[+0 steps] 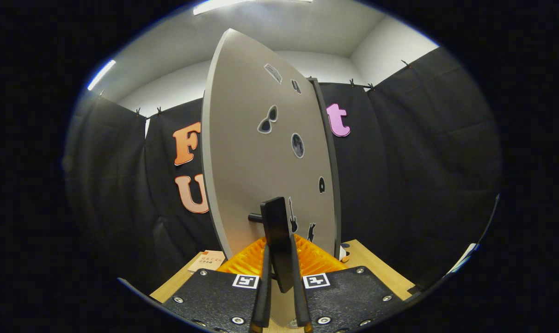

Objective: Open the shoe cabinet door, grab the shoes and put them into the shoe cabinet, then close the shoe cabinet door.

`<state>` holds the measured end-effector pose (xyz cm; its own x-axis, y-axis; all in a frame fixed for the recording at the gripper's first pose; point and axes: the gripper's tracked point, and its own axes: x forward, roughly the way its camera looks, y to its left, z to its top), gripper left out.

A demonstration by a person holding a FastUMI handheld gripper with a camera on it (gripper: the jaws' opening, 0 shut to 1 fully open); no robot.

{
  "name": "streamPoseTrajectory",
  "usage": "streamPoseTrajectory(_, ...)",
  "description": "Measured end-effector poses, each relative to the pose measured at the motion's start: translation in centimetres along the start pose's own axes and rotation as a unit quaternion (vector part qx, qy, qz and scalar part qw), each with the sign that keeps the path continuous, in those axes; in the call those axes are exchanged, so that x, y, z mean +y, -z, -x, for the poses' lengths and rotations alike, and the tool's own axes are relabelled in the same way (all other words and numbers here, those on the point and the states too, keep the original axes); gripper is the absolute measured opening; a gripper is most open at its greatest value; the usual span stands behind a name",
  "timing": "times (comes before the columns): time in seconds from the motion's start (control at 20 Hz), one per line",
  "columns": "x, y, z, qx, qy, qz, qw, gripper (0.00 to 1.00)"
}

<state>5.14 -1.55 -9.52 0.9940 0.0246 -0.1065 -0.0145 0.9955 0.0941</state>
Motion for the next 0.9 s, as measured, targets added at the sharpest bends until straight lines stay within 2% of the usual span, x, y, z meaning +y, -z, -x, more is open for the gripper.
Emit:
streamPoseTrajectory(0.25,-4.3,-0.3,1.1,-0.005,-0.007,-0.013,1.000,0.20)
streamPoseTrajectory(0.6,-10.4,-2.6,1.1,-0.030,0.016,0.011,0.999,0.20)
streamPoseTrajectory(0.75,-12.8,-3.1,1.0,-0.036,0.030,0.015,0.999,0.14)
streamPoseTrajectory(0.9,-12.8,-2.9,0.7,-0.029,0.015,0.021,0.999,0.11)
